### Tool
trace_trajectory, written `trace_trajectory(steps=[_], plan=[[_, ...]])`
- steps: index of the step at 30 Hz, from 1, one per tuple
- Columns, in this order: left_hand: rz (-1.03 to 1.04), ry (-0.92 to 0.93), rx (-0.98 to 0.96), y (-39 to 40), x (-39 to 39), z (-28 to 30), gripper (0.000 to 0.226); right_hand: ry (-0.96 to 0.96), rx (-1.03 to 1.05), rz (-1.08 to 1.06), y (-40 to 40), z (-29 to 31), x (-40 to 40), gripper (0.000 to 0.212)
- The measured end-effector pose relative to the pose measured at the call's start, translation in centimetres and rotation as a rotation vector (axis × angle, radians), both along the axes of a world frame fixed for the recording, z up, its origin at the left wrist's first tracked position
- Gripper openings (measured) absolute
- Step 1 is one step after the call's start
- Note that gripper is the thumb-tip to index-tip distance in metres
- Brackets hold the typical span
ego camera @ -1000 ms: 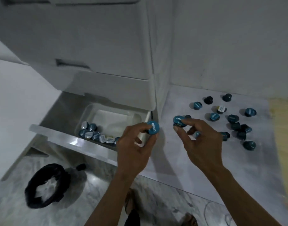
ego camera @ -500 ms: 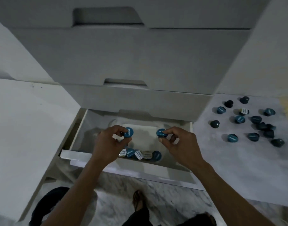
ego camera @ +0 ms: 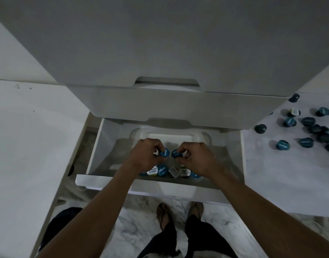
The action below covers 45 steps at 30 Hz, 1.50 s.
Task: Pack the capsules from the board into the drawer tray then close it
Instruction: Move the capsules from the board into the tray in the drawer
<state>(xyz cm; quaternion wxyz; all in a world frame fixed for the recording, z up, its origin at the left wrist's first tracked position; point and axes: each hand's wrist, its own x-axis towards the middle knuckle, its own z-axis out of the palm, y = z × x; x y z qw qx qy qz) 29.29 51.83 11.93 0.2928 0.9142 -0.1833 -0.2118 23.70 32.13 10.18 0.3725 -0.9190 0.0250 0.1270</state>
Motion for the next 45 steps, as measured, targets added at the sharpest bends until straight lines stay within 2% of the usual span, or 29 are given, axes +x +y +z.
trace_trajectory(steps=[8,14,23,29,39,45], plan=[[0.000,0.123,0.032,-0.7,1.6,-2.2,0.022,0.039,0.023,-0.002,0.3,-2.0,1.1,0.017],[-0.008,0.148,0.008,-0.8,1.9,-3.3,0.023,0.071,0.036,0.049,0.5,-3.2,1.1,0.013],[-0.055,0.206,0.033,-0.6,2.1,-3.6,0.025,0.176,0.046,0.067,-0.1,-2.9,1.4,0.026],[-0.034,0.217,0.012,-0.7,2.2,-3.9,0.016,0.194,0.073,0.048,-0.1,-3.0,1.4,0.018],[-0.018,0.187,0.010,-0.6,1.8,-3.8,0.018,0.139,0.065,-0.011,0.4,-2.6,1.1,0.015],[-0.058,0.028,-0.065,-1.3,1.4,-2.0,0.026,0.029,0.142,-0.216,-0.6,0.0,-0.1,0.026]])
